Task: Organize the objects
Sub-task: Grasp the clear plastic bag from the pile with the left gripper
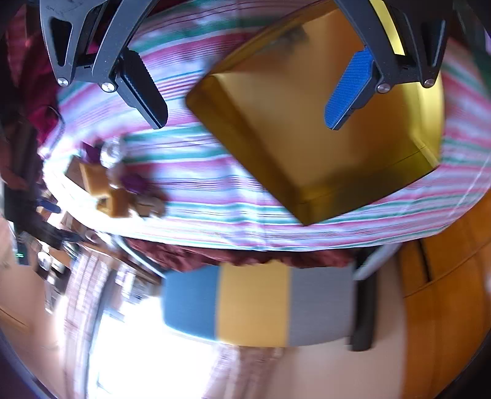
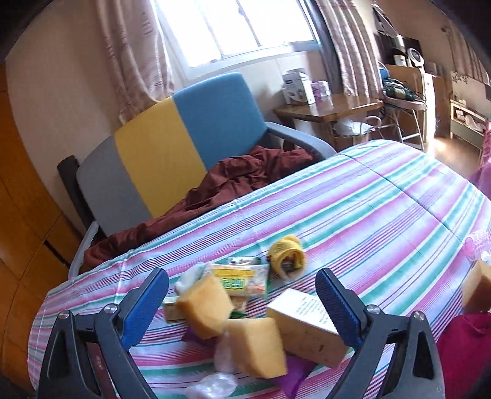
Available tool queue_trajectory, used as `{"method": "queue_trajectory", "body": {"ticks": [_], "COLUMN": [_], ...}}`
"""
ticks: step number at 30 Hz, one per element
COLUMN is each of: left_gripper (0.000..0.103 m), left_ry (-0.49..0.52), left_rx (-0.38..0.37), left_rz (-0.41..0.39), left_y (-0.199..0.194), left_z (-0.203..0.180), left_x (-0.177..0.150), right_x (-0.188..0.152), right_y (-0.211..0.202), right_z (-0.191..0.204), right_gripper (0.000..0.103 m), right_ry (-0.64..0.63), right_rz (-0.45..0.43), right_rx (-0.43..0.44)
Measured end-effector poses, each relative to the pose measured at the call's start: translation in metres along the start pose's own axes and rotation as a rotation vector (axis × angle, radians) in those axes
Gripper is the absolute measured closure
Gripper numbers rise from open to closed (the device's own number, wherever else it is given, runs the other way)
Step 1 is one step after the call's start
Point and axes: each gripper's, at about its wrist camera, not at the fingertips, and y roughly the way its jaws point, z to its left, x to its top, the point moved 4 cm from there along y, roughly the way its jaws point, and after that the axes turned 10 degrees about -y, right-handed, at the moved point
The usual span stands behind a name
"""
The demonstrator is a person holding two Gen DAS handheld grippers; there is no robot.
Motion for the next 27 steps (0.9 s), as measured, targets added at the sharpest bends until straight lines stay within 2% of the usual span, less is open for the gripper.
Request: {"method": "queue_trajectory", "body": {"ticks": [2, 6, 9, 14, 23, 27], "left_gripper": [0.000, 0.000, 0.000, 0.000, 0.001, 0.020], "left_ry": [0.043, 0.101, 0.160, 0.241, 0.298, 0.283], "left_rx": [-0.036, -0.135, -0.179, -0.191, -0.211, -0.226], "left_rz": [0.014, 0.053, 0.072, 0.125, 0.190, 0.246], "left_y": [0.008, 0.028, 0.042, 0.068, 0.126, 0.147], "left_z": [-0.019, -0.065, -0.097, -0.141, -0.182, -0.189], "left_x": [0.001, -0.001, -0.006, -0.008, -0.011, -0.016], "right_x": [-0.005, -0.012, -0.014, -0.018, -0.016, -0.017], "right_y": [0.008, 0.016, 0.011, 0.009, 0.010, 0.011], "right_z": [-0.023, -0.048, -0.057, -0.064, -0.056, -0.056], "right_gripper": [0.005, 0.005, 0.005, 0.005, 0.005, 0.005], "right_ry": [0.069, 0.219, 0.264, 0.331, 0.296, 0.299], "right_rz": [0.009, 0.034, 0.013, 0.016, 0.018, 0.026], "right_rx": [-0.009, 0.043, 0.055, 0.094, 0.108, 0.115]}}
